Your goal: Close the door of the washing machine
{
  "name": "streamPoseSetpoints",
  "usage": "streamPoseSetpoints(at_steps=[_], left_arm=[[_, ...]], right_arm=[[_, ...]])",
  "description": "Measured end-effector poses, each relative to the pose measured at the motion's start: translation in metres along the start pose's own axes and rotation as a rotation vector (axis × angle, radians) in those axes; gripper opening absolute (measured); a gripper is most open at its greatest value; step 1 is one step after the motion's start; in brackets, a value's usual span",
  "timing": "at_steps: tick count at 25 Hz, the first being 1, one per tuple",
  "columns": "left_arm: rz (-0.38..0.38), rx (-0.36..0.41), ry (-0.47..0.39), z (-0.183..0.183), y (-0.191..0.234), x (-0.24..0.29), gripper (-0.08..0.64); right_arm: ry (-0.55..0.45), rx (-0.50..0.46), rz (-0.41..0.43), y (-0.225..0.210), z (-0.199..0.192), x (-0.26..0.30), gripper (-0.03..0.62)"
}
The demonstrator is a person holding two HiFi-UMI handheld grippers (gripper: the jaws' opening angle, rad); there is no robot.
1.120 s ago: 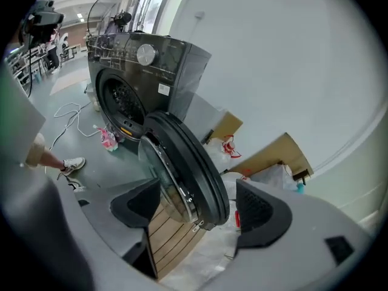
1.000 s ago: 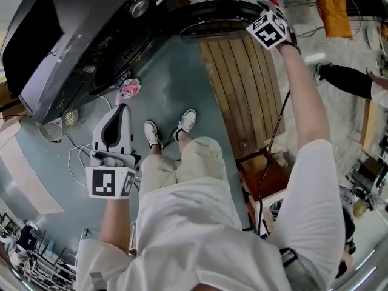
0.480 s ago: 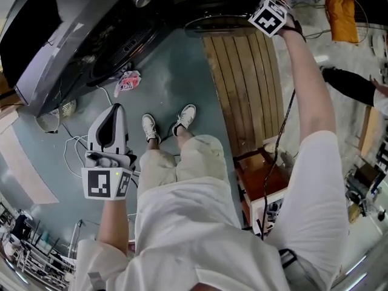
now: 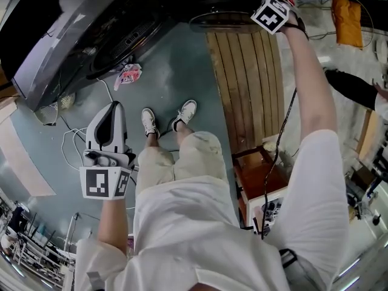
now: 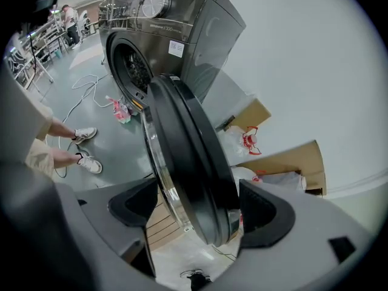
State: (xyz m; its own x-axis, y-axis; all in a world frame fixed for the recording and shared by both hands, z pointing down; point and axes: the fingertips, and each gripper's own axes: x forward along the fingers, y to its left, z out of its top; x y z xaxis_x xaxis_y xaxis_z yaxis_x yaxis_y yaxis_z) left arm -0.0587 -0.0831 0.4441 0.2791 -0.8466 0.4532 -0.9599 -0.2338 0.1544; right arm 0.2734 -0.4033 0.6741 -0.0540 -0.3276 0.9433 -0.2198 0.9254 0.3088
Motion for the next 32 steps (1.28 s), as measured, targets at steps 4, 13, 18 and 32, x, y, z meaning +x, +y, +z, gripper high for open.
streamPoseSetpoints(at_steps=[4,13,18,32], left_arm=[[-0.005,0.000,-0.001,-0.003,-0.002,0.002,0.006],[-0.016,0.018,-0.014,-0.001,-0.006,-0.011,0.006],[-0.040,0.026,-0.014,-0.002,-0.010,-0.017,0.006],[-0.101,0.040,-0.015,0.001,-0.004,-0.033,0.006]], right_arm=[[-0.017,0.002,-0.008,0.003,0.003,-0.001,0.380],[-0.011,0.025,-0.011,0.025,-0.008,-0.009,0.380],[-0.021,0.053,-0.011,0.044,-0.014,-0.017,0.380],[-0.035,0.237,-0.004,0.103,-0.036,-0.034,0.379]])
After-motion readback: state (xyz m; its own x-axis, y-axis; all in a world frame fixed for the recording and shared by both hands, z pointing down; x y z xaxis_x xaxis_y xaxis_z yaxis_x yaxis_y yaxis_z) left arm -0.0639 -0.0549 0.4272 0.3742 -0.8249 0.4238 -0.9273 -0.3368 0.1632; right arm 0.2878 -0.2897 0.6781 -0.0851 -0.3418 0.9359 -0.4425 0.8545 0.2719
